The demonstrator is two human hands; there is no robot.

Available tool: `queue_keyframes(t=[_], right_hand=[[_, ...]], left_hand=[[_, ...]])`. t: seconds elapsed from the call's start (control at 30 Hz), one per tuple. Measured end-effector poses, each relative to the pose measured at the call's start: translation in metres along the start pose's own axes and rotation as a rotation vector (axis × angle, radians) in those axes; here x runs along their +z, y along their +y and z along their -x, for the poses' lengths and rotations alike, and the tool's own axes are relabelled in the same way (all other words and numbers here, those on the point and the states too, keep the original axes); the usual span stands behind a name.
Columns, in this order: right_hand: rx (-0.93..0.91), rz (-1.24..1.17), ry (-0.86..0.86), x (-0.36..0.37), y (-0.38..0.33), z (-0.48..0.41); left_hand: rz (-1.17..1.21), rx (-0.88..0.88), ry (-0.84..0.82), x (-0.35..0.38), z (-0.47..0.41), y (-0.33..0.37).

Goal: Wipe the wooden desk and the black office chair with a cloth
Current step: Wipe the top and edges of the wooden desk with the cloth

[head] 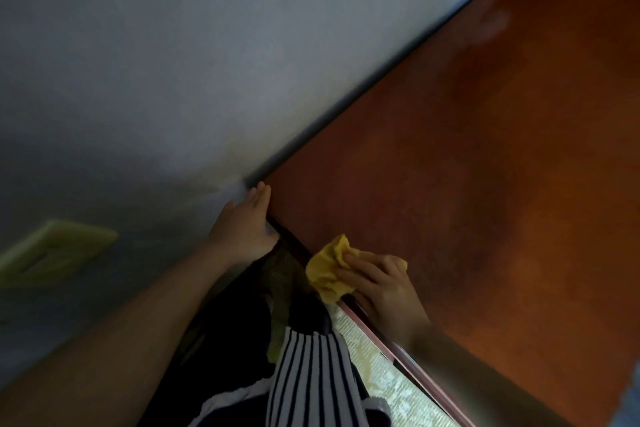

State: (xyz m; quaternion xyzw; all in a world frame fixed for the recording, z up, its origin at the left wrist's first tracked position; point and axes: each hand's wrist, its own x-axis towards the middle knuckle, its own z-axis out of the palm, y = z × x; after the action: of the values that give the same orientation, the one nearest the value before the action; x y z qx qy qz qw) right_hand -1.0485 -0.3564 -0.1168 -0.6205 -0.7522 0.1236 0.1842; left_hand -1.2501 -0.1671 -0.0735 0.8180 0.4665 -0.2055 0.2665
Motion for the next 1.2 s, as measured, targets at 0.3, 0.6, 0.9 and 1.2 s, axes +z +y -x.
queue_keyframes(t=[0.3,0.6,0.9,1.2], right_hand=[[0.007,0.092,-0.115,-0.05,0.059,0.009],[0.229,0.143,-0.014,-0.057,0.121,-0.092],[0.715,0.151,0.007,-0.041,0.112,-0.199],[0.461,0.232,-0.176,-0.012,0.039,-0.205]], left_hand=[[-0.044,0.05,-0.078,-0.016,0.0,-0.007],[-0.117,0.012,-0.076,-0.018,0.005,0.0],[-0.111,-0.006,-0.137,-0.022,-0.001,0.002],[0.138,-0.041,0.097,-0.008,0.012,-0.001]])
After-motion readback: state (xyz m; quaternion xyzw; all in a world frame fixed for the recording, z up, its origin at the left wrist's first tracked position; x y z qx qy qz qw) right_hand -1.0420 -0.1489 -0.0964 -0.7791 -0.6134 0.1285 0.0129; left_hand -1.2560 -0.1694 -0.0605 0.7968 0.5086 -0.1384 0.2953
